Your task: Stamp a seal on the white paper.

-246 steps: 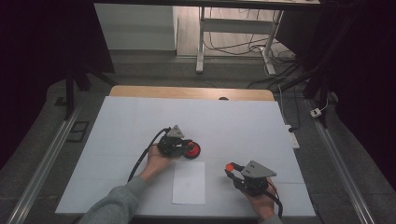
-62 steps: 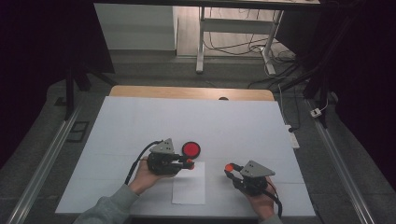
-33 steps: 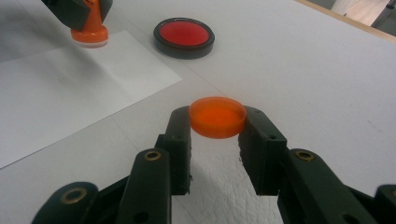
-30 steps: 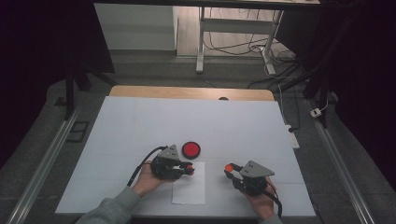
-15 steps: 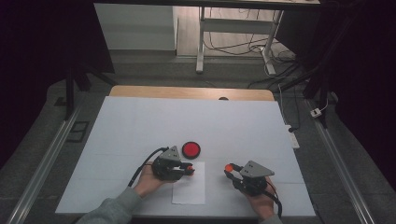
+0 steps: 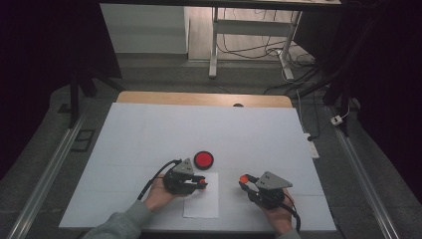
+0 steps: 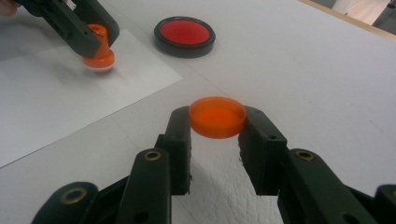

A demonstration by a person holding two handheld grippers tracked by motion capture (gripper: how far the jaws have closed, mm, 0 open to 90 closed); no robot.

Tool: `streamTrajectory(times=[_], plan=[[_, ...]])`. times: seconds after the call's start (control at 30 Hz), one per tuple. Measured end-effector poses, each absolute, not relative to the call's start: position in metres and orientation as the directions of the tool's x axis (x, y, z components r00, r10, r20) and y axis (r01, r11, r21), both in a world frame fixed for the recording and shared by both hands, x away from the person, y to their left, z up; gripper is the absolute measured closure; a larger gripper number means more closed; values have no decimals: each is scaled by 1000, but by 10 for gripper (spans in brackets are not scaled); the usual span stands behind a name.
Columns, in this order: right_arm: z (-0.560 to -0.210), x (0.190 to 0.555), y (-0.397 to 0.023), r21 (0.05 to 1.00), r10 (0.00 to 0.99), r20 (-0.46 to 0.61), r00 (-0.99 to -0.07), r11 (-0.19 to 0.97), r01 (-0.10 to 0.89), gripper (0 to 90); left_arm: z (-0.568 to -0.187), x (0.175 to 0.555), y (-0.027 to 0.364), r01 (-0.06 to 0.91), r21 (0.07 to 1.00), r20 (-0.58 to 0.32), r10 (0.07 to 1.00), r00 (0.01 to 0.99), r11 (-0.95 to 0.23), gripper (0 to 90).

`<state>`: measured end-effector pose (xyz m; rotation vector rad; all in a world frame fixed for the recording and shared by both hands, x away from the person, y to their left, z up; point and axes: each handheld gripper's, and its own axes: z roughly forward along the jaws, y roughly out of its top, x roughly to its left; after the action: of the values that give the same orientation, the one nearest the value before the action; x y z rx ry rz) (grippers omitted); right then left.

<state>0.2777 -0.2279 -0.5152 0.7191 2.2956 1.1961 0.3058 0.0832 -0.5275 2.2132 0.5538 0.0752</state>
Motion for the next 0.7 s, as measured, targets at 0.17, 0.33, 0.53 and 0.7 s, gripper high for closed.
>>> streamTrajectory(times=[0.17,0.33,0.53,0.7], plan=[[-515,278,-228,840,630,-149,-762,487,239,641,-528,304,83,361,747,-124,416,901,-558,718],[-515,278,-228,840,629,-148,-763,487,239,641,-529,303,84,359,743,-115,420,900,-566,718],[-515,278,-228,840,630,-148,-763,487,239,642,-531,302,84,357,739,-110,420,901,-572,719],[-515,278,-228,839,630,-148,-762,488,240,641,-533,300,83,355,741,-106,423,900,-571,718]])
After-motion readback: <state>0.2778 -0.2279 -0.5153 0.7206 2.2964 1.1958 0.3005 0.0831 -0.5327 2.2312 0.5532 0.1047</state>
